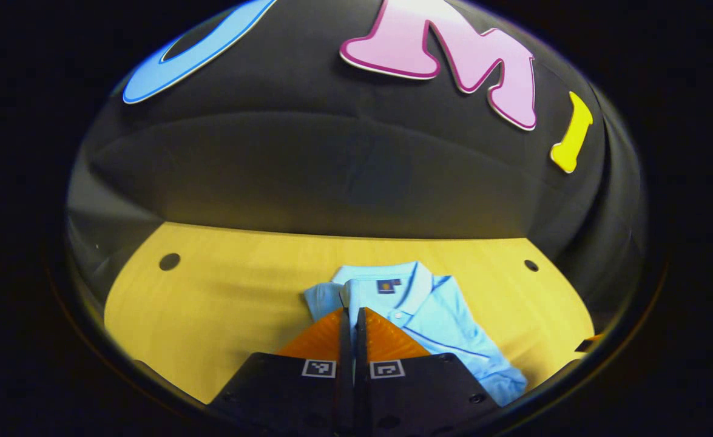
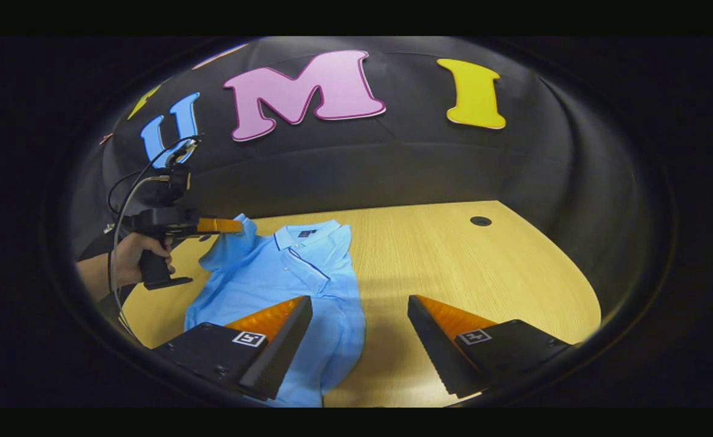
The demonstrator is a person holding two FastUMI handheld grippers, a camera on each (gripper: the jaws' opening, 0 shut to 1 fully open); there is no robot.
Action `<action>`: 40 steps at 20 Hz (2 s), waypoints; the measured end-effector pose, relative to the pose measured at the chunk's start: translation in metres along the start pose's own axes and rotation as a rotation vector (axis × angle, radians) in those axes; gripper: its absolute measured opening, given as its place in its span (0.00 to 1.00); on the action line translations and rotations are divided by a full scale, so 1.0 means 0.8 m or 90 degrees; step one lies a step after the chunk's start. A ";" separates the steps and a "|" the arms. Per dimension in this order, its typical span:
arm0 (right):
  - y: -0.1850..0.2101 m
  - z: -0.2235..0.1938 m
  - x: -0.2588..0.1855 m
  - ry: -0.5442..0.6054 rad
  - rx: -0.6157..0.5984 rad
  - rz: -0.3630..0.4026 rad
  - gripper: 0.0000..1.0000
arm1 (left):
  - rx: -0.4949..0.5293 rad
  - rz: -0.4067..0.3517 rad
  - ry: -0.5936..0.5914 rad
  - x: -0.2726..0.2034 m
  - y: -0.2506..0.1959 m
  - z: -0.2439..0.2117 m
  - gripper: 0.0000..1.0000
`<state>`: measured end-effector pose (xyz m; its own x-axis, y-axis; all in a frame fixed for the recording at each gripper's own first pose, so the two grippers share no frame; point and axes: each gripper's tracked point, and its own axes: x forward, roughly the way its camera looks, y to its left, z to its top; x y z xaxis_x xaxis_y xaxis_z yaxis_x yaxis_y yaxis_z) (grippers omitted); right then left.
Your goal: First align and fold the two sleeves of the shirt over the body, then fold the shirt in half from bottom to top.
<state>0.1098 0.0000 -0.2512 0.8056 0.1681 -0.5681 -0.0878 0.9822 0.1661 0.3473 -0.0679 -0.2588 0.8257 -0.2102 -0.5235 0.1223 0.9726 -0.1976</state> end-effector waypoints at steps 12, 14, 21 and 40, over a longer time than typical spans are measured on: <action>0.031 -0.041 -0.054 0.015 -0.001 0.013 0.98 | -0.015 -0.036 -0.009 -0.102 -0.033 -0.059 0.96; 0.040 -0.056 -0.071 0.026 0.003 0.017 0.98 | -0.004 -0.015 -0.012 -0.154 -0.023 -0.080 0.97; 0.074 -0.130 -0.138 0.086 0.009 0.039 0.98 | -0.004 0.019 0.031 -0.316 0.000 -0.200 0.97; 0.085 -0.258 -0.153 0.187 -0.049 0.028 0.75 | 0.065 0.069 0.179 -0.357 -0.025 -0.403 0.80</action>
<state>-0.1158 0.0633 -0.3366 0.5966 0.2162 -0.7729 -0.1715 0.9751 0.1403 -0.0684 -0.0594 -0.3721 0.6540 -0.1101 -0.7484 0.1086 0.9928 -0.0512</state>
